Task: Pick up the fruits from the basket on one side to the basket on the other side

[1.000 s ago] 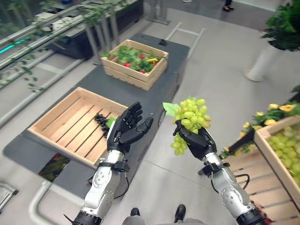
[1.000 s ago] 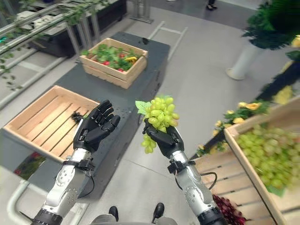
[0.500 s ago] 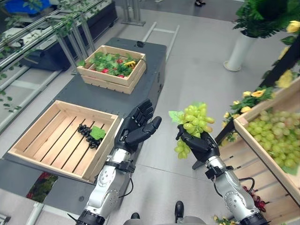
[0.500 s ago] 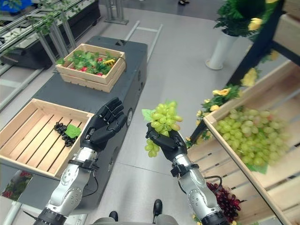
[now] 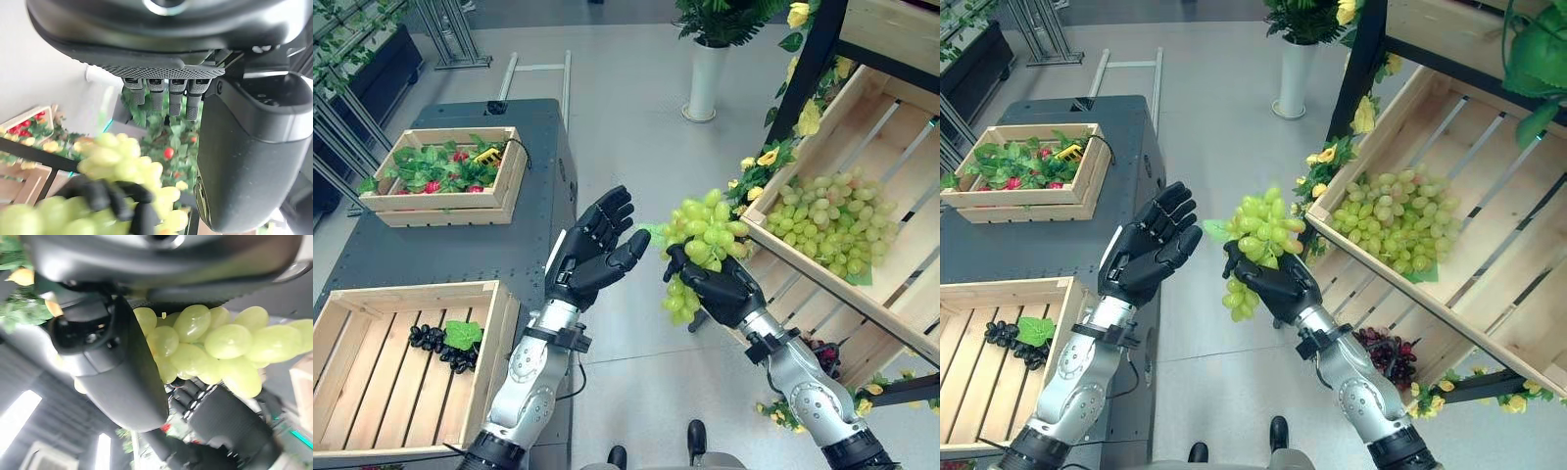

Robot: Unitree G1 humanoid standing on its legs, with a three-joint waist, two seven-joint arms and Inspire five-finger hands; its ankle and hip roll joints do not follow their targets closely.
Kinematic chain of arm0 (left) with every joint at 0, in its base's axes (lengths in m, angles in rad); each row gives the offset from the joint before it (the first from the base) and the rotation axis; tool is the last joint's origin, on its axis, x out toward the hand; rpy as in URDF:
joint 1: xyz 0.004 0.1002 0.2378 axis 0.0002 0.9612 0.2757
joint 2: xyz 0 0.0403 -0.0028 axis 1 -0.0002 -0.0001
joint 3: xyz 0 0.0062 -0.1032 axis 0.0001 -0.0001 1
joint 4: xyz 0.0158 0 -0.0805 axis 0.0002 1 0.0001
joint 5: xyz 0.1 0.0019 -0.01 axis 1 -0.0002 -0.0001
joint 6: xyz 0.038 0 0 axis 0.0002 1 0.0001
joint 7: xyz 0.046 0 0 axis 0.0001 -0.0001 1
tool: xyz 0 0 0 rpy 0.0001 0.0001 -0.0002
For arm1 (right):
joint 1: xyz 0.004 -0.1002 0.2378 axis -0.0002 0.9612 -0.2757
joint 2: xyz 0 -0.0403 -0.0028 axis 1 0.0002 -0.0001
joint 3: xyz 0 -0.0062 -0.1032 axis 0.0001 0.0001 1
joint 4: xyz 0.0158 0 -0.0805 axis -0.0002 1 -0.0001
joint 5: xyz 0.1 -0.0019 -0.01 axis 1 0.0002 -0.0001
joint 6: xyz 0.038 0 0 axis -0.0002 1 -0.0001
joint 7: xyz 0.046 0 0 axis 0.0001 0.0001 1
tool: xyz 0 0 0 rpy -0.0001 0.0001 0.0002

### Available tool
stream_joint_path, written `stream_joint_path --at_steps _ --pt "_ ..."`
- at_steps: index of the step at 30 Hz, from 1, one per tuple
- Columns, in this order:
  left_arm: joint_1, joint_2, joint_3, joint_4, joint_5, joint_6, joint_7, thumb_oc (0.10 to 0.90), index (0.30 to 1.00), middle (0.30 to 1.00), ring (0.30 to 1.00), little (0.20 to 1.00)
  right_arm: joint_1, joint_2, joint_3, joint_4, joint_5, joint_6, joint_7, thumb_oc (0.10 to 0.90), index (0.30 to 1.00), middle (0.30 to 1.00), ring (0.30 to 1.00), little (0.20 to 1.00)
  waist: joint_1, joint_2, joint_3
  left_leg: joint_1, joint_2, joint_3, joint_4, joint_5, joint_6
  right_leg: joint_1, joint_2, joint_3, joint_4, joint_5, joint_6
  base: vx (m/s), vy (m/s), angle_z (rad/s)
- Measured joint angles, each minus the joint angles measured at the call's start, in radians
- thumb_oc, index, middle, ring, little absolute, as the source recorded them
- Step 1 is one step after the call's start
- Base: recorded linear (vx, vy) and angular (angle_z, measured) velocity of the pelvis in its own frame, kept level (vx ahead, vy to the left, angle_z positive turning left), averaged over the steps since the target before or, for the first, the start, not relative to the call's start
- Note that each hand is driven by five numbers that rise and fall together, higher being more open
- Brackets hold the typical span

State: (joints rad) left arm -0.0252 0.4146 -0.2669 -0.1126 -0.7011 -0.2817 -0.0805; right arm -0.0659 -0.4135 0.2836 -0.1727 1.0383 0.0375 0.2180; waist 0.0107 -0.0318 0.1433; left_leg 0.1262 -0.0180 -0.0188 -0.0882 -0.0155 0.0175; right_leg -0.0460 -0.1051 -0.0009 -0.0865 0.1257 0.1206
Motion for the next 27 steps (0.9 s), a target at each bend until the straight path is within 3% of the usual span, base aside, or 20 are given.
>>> stream_joint_path --at_steps 4,6,7,8,9,11,13,14,15,19,21,27 --pt "-0.016 0.004 -0.003 0.000 0.002 0.013 -0.020 0.800 0.900 0.900 0.900 0.900 -0.015 0.022 -0.002 0.000 0.000 -0.005 0.000 0.400 0.300 0.300 0.300 0.300 -0.002 -0.002 0.000 0.002 -0.020 0.060 0.000 -0.001 0.014 -0.032 -0.008 0.023 0.006 0.029 0.008 -0.11 0.117 -0.50" --pt "-0.029 0.016 -0.001 0.000 0.005 0.016 -0.018 0.800 0.900 0.900 0.900 0.900 -0.032 0.028 0.005 0.000 0.000 -0.005 0.000 0.400 0.300 0.300 0.300 0.300 0.009 -0.015 0.003 -0.004 -0.030 0.124 0.001 -0.002 0.025 -0.067 -0.011 0.006 -0.003 0.055 0.006 -0.14 -0.022 -0.88" --pt "-0.033 0.015 -0.006 0.001 0.021 0.018 -0.016 0.800 0.900 0.900 0.900 0.900 -0.041 0.021 0.002 0.002 0.003 -0.005 0.000 0.400 0.300 0.300 0.300 0.300 0.000 0.000 0.012 -0.006 -0.015 0.154 0.003 0.002 0.033 -0.076 -0.031 -0.062 0.005 -0.005 0.008 -0.16 -0.047 -0.68" --pt "-0.035 0.014 -0.010 0.000 0.028 0.018 -0.016 0.800 0.900 0.900 0.900 0.900 -0.043 0.016 -0.001 0.002 0.014 -0.005 0.000 0.400 0.300 0.300 0.300 0.300 0.000 0.008 0.014 -0.010 0.004 0.175 0.001 0.008 0.033 -0.095 -0.030 -0.098 0.052 -0.003 0.005 -0.18 -0.092 -0.60" --pt "-0.054 0.017 -0.021 0.000 0.030 0.020 -0.012 0.800 0.900 0.900 0.900 0.900 -0.055 -0.006 0.000 0.003 0.040 -0.005 0.000 0.400 0.300 0.300 0.300 0.300 0.001 0.022 0.015 -0.025 0.036 0.200 0.005 0.012 0.027 -0.135 -0.038 -0.154 0.187 -0.016 -0.005 -0.12 -0.112 -0.44" --pt "-0.087 0.018 -0.028 0.000 0.039 0.020 0.007 0.800 0.900 0.900 0.900 0.900 -0.092 -0.060 0.002 0.003 0.067 0.001 0.001 0.400 0.300 0.300 0.300 0.300 0.019 0.030 0.021 -0.035 0.081 0.217 0.004 0.021 0.012 -0.123 -0.064 -0.180 0.257 -0.036 -0.009 -0.11 -0.247 -0.44" --pt "-0.101 0.027 -0.027 0.002 0.039 0.019 0.035 0.800 0.900 0.900 0.900 0.900 -0.126 -0.075 0.003 0.003 0.081 0.000 0.004 0.400 0.300 0.300 0.300 0.300 0.021 0.013 0.019 -0.034 0.087 0.212 0.004 0.027 0.000 -0.021 -0.104 -0.174 0.124 -0.018 0.010 -0.07 -0.297 -0.23" --pt "-0.106 0.031 -0.018 0.005 0.039 0.015 0.045 0.800 0.900 0.900 0.900 0.900 -0.155 -0.074 0.010 0.002 0.087 0.000 0.007 0.400 0.300 0.300 0.300 0.300 0.025 -0.005 0.019 -0.032 0.085 0.209 0.004 0.027 -0.024 0.033 -0.113 -0.161 0.042 0.014 0.031 -0.04 -0.249 -0.26" --pt "-0.114 0.024 -0.001 0.022 0.039 0.012 0.054 0.800 0.900 0.900 0.900 0.900 -0.190 -0.075 0.015 0.002 0.109 0.000 0.007 0.400 0.300 0.300 0.300 0.300 0.034 -0.019 0.024 -0.032 0.085 0.211 0.003 0.029 -0.041 0.053 -0.102 -0.150 -0.005 0.006 0.042 -0.03 -0.212 -0.38" --pt "-0.113 -0.011 0.005 0.065 0.038 0.012 0.083 0.800 0.900 0.900 0.900 0.900 -0.253 -0.091 -0.013 -0.003 0.111 0.000 0.005 0.400 0.300 0.300 0.300 0.300 0.008 -0.019 0.024 -0.026 0.155 0.200 -0.001 0.046 -0.080 0.054 -0.028 -0.145 -0.004 -0.010 0.031 0.02 -0.137 -0.18" --pt "-0.112 -0.018 -0.002 0.067 0.037 0.012 0.091 0.800 0.900 0.900 0.900 0.900 -0.253 -0.089 -0.069 -0.022 0.132 -0.007 -0.006 0.400 0.300 0.300 0.300 0.300 0.000 -0.020 0.026 -0.023 0.174 0.185 -0.001 0.051 -0.125 0.054 -0.010 -0.138 -0.004 -0.029 0.018 0.01 -0.076 -0.08" --pt "-0.108 -0.031 -0.002 0.066 0.032 0.012 0.114 0.800 0.900 0.900 0.900 0.900 -0.255 -0.083 -0.185 -0.030 0.188 -0.058 -0.128 0.400 0.300 0.300 0.300 0.300 -0.023 -0.018 0.023 -0.023 0.176 0.155 -0.008 0.052 -0.126 0.052 0.000 -0.120 -0.008 -0.023 0.005 0.02 -0.024 -0.10"
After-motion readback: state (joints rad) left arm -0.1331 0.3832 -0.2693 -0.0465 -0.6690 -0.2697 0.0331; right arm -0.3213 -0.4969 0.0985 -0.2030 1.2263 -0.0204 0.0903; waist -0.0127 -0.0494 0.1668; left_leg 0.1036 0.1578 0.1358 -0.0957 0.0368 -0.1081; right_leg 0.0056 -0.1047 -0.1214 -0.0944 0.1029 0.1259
